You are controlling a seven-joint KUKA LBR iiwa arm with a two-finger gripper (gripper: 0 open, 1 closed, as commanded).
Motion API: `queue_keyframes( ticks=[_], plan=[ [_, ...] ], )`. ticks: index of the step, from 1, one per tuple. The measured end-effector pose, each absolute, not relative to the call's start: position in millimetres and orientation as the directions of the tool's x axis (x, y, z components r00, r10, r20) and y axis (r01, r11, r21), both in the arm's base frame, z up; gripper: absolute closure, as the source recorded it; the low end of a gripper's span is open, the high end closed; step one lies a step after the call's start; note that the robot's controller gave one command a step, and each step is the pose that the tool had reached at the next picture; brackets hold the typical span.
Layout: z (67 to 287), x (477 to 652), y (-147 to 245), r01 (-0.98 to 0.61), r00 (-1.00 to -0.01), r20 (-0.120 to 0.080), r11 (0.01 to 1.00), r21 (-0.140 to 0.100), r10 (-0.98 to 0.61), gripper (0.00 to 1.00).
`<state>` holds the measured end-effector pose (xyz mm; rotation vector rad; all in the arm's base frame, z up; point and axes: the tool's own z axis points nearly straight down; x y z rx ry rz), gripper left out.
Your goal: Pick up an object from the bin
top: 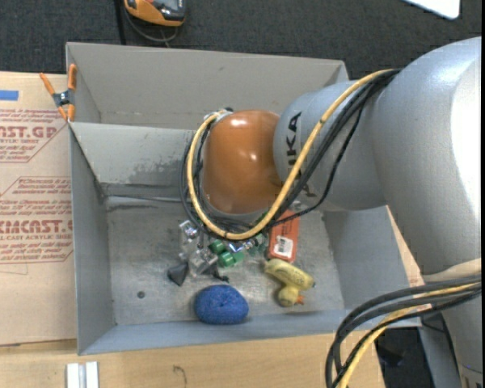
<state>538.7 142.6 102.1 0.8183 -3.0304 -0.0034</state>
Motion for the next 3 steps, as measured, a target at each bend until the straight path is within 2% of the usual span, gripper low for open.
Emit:
queue_keyframes(
  ticks=[2,3],
  plan=[
    [80.0,539.0,141.7,-0.521,-0.854,-0.008,0.854,0.001,-0.521,1.00],
    [82.8,536.6,140.6,-0.519,-0.855,-0.003,0.855,0.001,-0.519,1.00]
  ],
)
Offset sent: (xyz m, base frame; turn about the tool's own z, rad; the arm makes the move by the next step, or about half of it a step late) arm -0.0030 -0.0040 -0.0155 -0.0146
